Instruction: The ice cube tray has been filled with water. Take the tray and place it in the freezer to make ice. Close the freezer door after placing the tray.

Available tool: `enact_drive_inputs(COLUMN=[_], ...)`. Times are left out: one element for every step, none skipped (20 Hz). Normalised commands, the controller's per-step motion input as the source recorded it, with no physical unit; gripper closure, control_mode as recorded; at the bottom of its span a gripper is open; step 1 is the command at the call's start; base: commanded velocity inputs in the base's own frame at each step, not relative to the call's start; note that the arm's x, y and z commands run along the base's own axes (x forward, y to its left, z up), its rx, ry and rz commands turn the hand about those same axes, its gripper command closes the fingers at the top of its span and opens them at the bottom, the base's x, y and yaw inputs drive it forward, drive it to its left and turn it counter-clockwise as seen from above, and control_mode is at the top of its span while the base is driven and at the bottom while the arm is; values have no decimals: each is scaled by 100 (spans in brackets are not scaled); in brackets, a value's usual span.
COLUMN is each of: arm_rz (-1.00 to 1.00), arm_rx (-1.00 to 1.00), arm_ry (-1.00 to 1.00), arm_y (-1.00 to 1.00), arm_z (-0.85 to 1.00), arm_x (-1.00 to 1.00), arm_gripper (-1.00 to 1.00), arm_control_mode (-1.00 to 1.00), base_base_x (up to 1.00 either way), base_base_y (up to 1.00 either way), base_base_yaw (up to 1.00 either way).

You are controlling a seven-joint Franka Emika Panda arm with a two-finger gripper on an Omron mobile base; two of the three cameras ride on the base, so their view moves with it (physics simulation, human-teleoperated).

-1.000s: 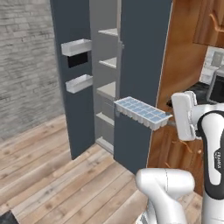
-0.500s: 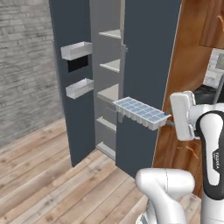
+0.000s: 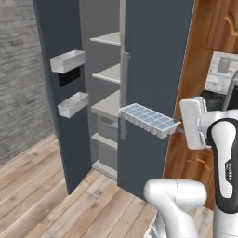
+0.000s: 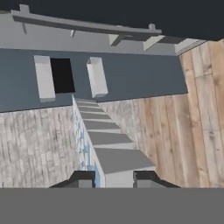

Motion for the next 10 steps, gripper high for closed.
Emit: enact_drive_inputs(arm_rz=[0, 0, 0, 0, 0, 0, 0, 0, 0, 0], arm_rx=[0, 0, 0, 0, 0, 0, 0, 0, 0, 0], arm_ry=[0, 0, 0, 0, 0, 0, 0, 0, 0, 0], arm_y=[0, 0, 0, 0, 0, 0, 0, 0, 0, 0], arm_z=[0, 0, 0, 0, 0, 0, 0, 0, 0, 0], arm_x=[0, 0, 0, 0, 0, 0, 0, 0, 0, 0], arm_gripper=[100, 100, 100, 100, 100, 100, 100, 100, 100, 100], arm_control_mode=[100, 100, 100, 100, 100, 100, 100, 100, 100, 100], base_base_x=[54, 55, 54, 51, 51, 49, 48, 48, 47, 46], base_base_y=[56, 58, 59, 59, 59, 56, 56, 55, 55, 53], base_base_yaw=[-32, -32, -31, -30, -30, -29, -29, -29, -29, -30])
